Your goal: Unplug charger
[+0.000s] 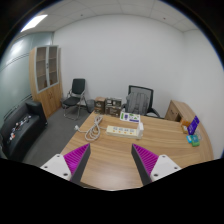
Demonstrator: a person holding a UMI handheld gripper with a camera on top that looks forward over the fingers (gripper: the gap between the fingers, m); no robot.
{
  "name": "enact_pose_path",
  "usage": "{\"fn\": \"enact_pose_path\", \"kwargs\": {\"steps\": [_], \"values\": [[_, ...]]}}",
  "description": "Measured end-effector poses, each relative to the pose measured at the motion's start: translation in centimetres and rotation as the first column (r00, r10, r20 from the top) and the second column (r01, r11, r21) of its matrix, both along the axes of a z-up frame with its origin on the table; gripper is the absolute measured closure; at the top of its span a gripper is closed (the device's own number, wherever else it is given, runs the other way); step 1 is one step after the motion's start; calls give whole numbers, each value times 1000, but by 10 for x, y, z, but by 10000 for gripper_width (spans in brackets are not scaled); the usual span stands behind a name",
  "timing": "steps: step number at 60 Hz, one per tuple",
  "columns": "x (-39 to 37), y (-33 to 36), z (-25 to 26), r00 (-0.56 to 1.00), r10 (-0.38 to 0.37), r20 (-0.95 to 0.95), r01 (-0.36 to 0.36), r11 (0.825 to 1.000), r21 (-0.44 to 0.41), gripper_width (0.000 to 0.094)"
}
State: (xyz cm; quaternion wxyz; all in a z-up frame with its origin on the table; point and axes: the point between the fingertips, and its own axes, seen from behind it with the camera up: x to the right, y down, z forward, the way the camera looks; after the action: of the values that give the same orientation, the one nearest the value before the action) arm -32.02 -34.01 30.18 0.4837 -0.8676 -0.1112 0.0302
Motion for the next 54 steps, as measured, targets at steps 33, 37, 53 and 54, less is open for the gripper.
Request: {"fn": "enact_pose_path", "kwargs": {"steps": [33,37,53,54], "values": [[116,185,-166,985,-168,21,169,985,-39,74],[127,232,-177,984,-178,18,178,984,5,69],[131,356,-242,987,-160,-1,159,986,56,379],[133,359,-245,986,-165,5,164,985,55,430]]}}
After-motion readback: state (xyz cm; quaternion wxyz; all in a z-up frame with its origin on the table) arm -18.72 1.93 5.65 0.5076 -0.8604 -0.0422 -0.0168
